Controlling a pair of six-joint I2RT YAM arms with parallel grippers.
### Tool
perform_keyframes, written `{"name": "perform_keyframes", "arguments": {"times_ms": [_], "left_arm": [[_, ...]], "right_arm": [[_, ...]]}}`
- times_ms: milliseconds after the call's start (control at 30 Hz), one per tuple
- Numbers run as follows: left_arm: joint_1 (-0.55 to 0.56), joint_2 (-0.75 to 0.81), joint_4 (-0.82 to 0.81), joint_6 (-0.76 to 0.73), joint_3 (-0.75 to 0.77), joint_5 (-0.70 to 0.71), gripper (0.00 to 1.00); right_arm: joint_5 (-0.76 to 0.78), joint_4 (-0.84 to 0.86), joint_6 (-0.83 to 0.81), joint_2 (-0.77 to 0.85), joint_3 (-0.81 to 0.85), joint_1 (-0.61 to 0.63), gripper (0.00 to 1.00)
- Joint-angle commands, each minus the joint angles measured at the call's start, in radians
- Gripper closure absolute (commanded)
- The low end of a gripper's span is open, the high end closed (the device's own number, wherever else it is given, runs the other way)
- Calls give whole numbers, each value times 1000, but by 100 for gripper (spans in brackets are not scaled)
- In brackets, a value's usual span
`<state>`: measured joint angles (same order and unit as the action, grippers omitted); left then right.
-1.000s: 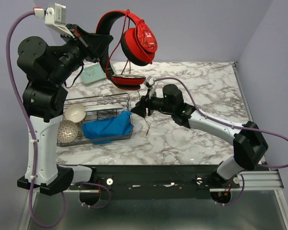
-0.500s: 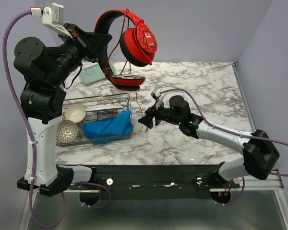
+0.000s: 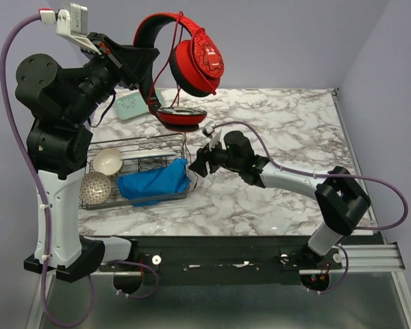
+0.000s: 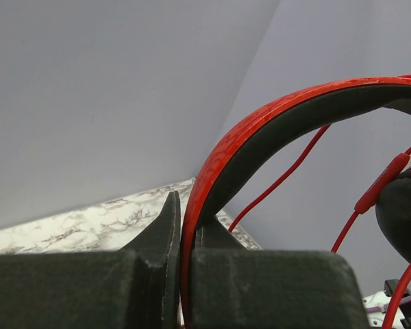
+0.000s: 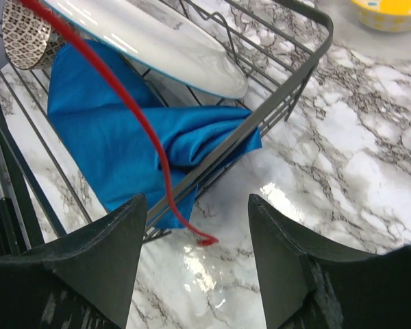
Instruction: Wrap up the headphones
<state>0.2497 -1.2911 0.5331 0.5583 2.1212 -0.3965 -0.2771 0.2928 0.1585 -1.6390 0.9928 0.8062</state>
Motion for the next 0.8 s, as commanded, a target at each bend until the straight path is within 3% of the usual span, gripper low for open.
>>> {"name": "perform_keyframes", "arguments": {"times_ms": [0, 167, 267, 300, 400, 600, 767], "left_arm": [[-4, 13, -24, 34, 29, -21, 100], [-4, 15, -22, 32, 28, -18, 100], [-4, 12, -18, 41, 28, -10, 100], [-6, 9, -15, 45, 28, -8, 100], [-9, 10, 4, 55, 25, 46, 100], [-102, -37, 27, 161, 29, 145, 100], [-196, -109, -13, 172, 29, 289, 100]], "right_arm": [[-26, 22, 18, -67, 98, 8, 33], [-48, 25, 32, -107, 132, 8, 43], [-76, 25, 42, -120, 145, 8, 67], [-91, 26, 45, -120, 145, 8, 82], [-96, 16, 53, -110, 133, 10, 99], [4, -174, 13, -74, 142, 77, 99], [119, -456, -138, -38, 283, 261, 99]]}}
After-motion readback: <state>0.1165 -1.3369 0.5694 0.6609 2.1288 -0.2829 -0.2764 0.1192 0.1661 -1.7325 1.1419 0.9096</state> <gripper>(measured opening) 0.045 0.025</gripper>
